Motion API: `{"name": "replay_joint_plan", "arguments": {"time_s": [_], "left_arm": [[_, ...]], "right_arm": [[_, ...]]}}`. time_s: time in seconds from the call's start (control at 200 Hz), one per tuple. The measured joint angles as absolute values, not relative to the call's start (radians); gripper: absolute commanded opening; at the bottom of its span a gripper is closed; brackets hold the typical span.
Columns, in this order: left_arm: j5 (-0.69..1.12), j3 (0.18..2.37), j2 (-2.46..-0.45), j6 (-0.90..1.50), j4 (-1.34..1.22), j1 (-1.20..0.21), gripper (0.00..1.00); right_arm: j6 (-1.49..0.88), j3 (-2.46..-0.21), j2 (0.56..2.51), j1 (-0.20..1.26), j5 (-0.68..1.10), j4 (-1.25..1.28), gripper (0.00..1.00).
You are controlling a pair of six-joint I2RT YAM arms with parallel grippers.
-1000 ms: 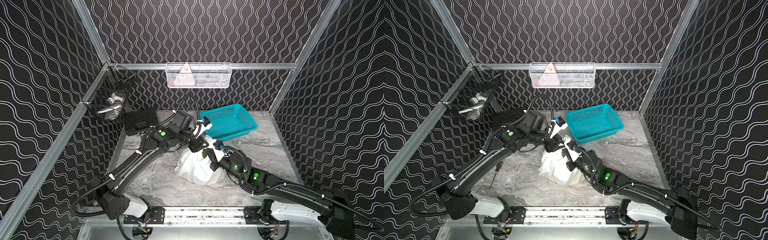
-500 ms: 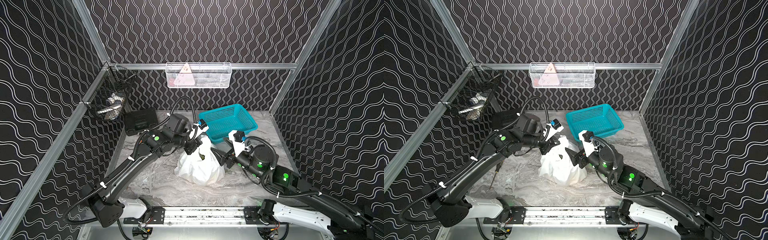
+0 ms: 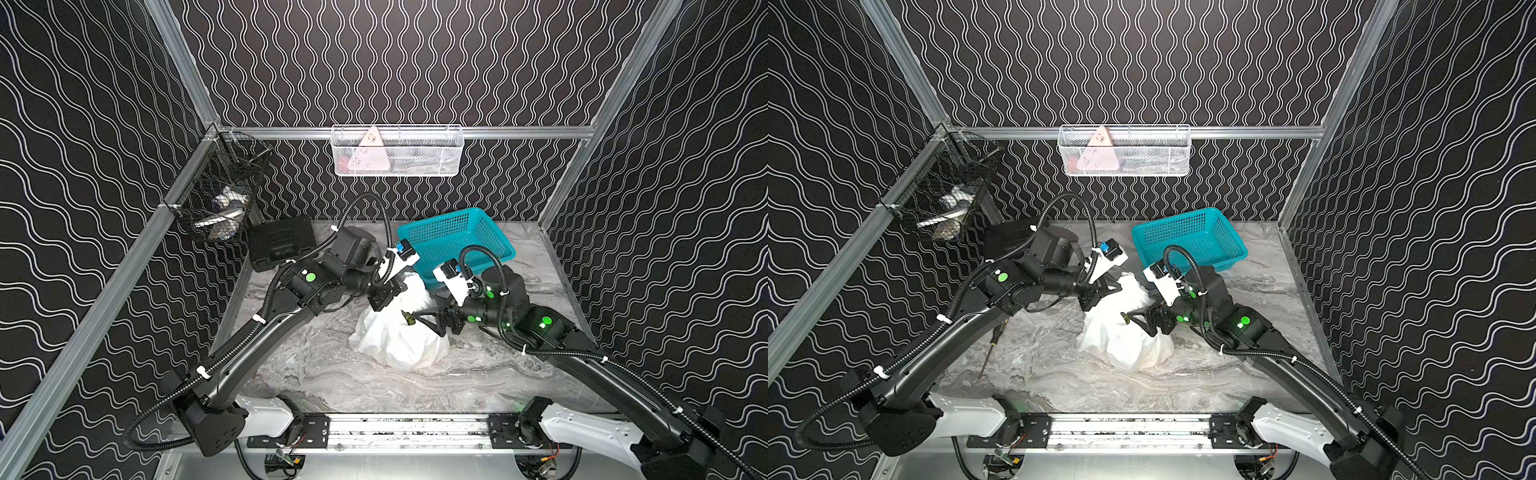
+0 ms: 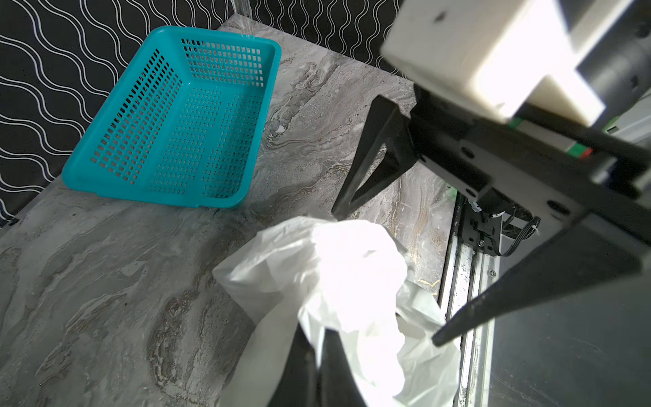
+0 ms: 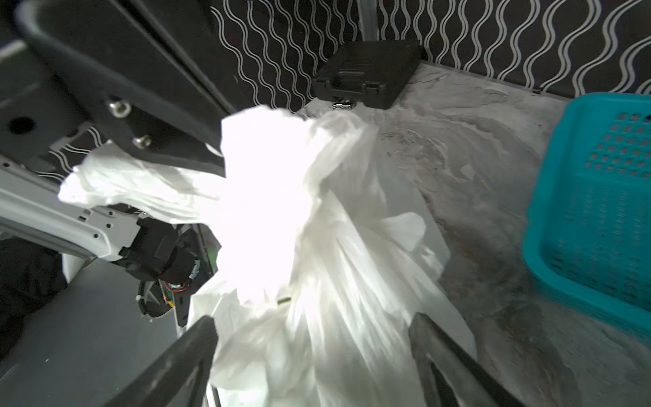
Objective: Place the pineapple into a plastic bag & tie a knot
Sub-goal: Cross the plastic bag at the center of the board.
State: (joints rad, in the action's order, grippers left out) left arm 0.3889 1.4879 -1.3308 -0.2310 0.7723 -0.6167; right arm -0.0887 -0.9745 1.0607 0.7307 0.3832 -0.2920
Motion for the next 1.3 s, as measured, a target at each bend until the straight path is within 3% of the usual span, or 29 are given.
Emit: {"name": "replay_joint_plan", "arguments": {"time_s": [0.11,0.385,0.5,0.611,0.886,1.061,1.301], "left_arm": [[0.393,1.488,-1.331,-0.233,0.773,-0.617,0.0],[0.411,1.492,-1.331,-0.233,0.778,-0.617,0.0],[0.416,1.498,-1.331,-0.229,0.787,-0.617,0.0],[0.446,1.481,-1.327,-0.176,0.771,-0.617,0.0],[0.55,1.335,-1.273,0.087,0.622,-0.616,0.0],[0.535,1.401,-1.297,0.105,0.651,-0.616,0.0],[0.443,1.311,-1.239,0.22,0.614,-0.615,0.0]], "right_arm": [[-0.097,-0.966,1.092,0.73,0.376,-0.237,0.79],[-0.07,-1.005,1.188,0.733,0.326,-0.207,0.59],[-0.034,-0.97,1.156,0.747,0.238,-0.174,0.42],[-0.014,-0.928,1.126,0.758,0.178,-0.113,0.35],[-0.005,-0.884,1.134,0.782,0.143,0.018,0.52],[0.014,-0.897,1.163,0.799,0.116,0.045,0.38],[0.218,-0.783,1.227,0.893,-0.206,0.385,0.32]]}}
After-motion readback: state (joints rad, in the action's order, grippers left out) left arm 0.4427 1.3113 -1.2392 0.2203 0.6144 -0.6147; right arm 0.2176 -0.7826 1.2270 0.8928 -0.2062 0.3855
